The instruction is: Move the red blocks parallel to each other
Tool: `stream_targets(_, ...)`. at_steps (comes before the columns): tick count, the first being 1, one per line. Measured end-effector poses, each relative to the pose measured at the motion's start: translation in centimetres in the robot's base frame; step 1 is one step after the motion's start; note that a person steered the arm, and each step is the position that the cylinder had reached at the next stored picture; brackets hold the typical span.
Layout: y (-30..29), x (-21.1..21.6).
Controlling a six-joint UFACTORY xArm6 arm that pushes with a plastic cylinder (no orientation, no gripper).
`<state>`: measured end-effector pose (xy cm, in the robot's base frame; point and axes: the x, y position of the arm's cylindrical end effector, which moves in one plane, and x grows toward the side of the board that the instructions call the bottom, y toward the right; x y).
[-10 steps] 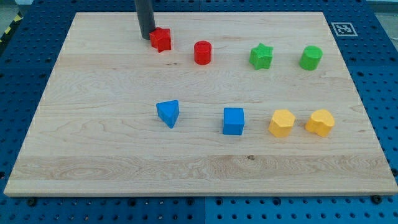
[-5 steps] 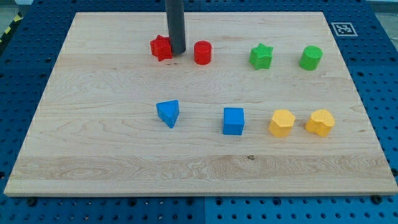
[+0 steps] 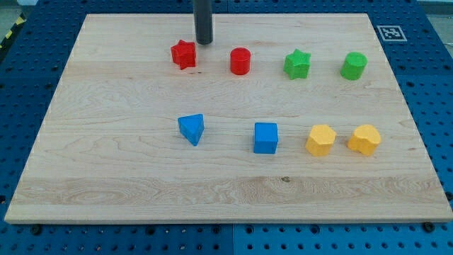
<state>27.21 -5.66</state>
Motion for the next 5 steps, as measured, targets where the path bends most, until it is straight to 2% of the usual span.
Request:
stream_targets(2, -4.4, 1.9)
stream_targets(5, -5.1, 3.2)
